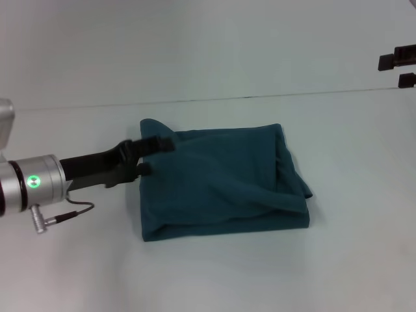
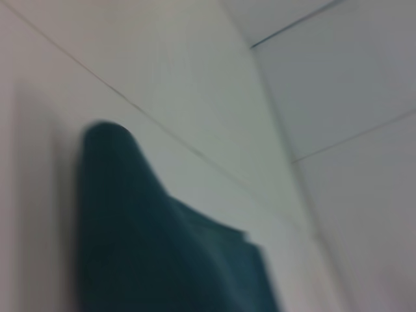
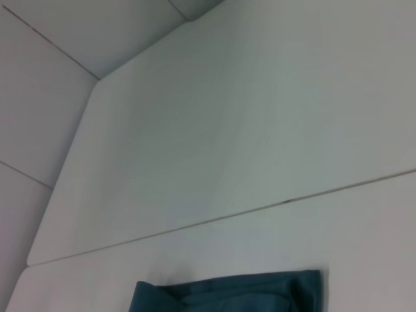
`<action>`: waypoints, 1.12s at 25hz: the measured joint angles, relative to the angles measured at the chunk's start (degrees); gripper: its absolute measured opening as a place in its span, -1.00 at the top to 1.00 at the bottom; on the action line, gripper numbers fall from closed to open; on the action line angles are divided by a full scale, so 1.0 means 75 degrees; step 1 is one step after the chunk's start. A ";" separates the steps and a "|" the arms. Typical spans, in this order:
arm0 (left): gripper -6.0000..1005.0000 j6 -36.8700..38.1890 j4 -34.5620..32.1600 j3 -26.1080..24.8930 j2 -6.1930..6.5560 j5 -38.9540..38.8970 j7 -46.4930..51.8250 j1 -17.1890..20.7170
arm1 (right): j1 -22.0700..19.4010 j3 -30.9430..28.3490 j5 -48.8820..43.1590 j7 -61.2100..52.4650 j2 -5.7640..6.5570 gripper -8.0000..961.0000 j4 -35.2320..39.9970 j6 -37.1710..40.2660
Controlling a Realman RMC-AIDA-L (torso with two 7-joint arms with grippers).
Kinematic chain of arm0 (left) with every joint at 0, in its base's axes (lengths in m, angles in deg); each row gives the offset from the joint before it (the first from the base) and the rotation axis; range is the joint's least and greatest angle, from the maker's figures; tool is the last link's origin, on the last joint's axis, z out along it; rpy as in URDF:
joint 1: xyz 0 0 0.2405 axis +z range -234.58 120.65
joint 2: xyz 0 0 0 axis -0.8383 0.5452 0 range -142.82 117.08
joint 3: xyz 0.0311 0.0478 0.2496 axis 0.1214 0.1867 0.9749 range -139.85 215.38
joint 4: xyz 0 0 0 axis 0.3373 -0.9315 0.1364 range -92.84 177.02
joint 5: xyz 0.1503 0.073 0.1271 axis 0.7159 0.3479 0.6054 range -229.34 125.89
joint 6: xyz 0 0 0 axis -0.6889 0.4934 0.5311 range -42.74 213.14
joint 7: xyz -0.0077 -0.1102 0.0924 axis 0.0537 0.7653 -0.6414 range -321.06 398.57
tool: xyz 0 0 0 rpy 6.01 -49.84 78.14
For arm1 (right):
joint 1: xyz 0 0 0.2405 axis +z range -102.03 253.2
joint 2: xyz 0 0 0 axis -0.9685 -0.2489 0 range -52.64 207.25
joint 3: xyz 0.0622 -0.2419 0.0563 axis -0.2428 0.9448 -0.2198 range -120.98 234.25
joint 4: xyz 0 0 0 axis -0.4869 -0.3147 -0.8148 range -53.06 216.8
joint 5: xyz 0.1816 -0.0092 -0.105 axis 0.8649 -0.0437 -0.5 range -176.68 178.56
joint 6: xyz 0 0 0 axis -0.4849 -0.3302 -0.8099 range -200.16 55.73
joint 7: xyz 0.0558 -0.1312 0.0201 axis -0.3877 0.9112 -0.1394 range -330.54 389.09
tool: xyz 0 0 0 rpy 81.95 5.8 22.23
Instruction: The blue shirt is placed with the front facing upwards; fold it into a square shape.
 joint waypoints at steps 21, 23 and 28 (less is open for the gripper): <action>-0.83 -0.1579 0.0031 0.0597 -0.0169 0.1667 -0.0499 -0.0502 | -0.0071 -0.0004 -0.0029 0.0239 -0.0011 -0.61 -0.0065 0.0024; -0.83 -0.1629 0.0132 0.0659 -0.0218 0.1669 -0.0498 -0.0612 | -0.0077 -0.0003 -0.0022 0.0243 -0.0012 -0.61 -0.0065 0.0027; -0.84 -0.2134 0.0230 0.1699 -0.0347 0.1722 -0.0253 -0.0787 | -0.0085 -0.0003 -0.0007 0.0242 -0.0012 -0.61 -0.0065 0.0030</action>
